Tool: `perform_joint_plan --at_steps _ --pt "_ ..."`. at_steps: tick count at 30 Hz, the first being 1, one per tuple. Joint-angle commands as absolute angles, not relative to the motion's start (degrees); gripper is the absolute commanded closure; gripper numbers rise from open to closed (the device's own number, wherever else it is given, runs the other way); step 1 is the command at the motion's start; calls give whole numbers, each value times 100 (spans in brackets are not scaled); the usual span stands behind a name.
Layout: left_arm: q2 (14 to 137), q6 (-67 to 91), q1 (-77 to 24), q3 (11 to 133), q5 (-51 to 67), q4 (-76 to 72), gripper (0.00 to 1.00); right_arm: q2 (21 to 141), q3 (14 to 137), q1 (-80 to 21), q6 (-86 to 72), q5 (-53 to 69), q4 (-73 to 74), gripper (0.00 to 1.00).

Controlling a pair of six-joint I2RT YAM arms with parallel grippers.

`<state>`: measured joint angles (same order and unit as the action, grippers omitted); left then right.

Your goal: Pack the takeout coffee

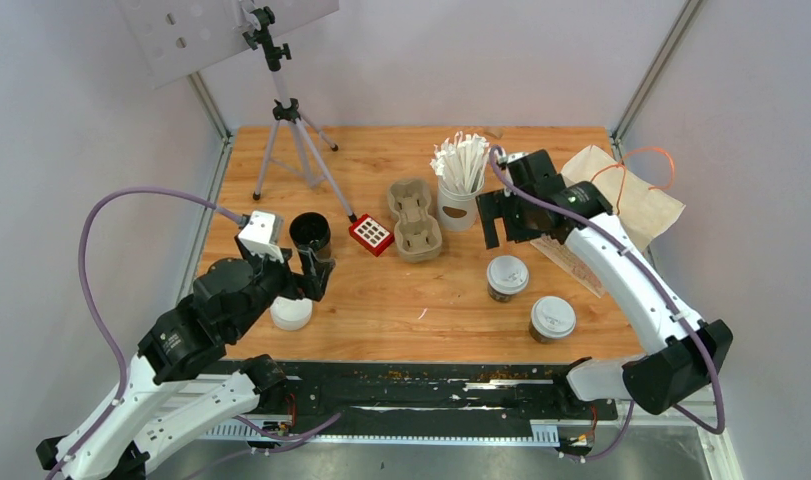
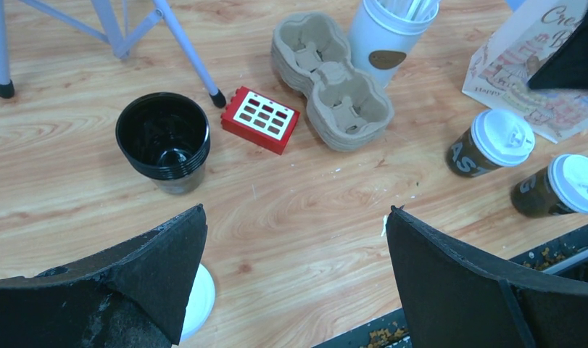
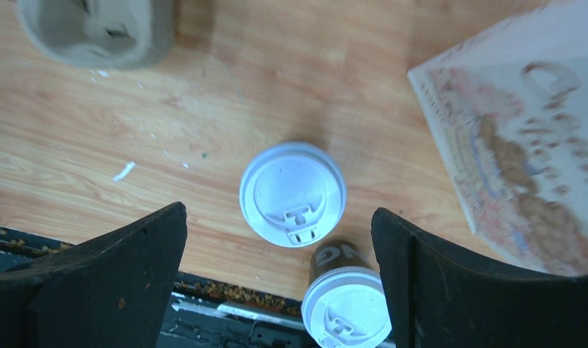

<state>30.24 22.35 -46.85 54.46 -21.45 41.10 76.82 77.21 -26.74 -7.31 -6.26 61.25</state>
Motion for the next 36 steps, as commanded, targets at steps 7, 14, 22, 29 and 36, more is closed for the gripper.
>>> perform_joint_plan --at_steps 7,14,22,29,36 --pt "2890 1995 -4703 5003 -1713 3852 0 7705 10045 -2274 685 -1496 6598 4" --pt "2848 2004 -4702 5080 -1403 4003 0 7737 10680 -1495 1149 -1473 6534 0" --pt "2786 2060 -4702 4923 -1318 3912 0 7524 10823 -830 1421 -1474 6676 0" --pt "2916 2143 -4702 4851 -1098 3698 0 7508 10516 -243 1563 -998 6486 0" --pt "2964 2186 -4702 4826 -1021 3627 0 7769 10046 -64 2082 -259 6477 0"
